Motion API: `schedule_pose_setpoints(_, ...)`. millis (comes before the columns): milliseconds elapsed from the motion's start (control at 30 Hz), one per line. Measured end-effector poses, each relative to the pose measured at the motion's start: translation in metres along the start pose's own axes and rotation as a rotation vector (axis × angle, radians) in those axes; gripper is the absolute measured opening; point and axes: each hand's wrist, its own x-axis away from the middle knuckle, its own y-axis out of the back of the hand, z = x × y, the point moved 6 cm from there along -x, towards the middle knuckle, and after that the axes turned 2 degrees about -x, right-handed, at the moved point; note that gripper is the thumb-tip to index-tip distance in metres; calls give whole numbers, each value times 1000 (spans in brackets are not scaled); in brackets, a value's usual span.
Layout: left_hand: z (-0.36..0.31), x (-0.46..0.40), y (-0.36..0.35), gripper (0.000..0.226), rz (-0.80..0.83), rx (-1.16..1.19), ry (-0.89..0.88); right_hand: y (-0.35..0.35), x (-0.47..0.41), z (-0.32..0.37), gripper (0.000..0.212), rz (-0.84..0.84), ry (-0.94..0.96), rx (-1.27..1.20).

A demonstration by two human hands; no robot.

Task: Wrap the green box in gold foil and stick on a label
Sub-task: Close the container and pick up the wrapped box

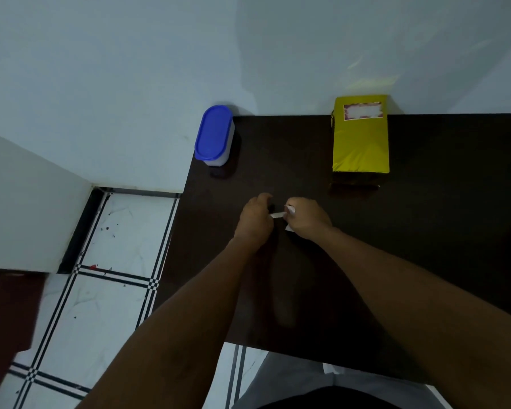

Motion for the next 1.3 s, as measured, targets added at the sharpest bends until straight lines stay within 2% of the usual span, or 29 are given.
schedule_pose_setpoints(133,-25,-6,34,59,-202,-174,-130,48,6,-1,7,-148,-20,-37)
schedule_pose_setpoints(433,-136,-45,62,67,-304,-351,-371,190,41,-28,20,-448,64,9)
schedule_pose_setpoints(800,-346,-18,-8,62,-282,-401,-666,334,141,-165,15,-705,-35,42)
schedule_pose_setpoints(967,-447,13,-62,62,-315,-442,-703,388,193,-252,15,-755,-75,69)
schedule_pose_setpoints(1133,-536,52,-126,60,-303,-460,-724,433,233,-342,13,-823,-78,-192)
schedule_pose_setpoints(1300,-610,102,-198,60,-236,-491,-721,459,280,-435,11,-789,-115,-337)
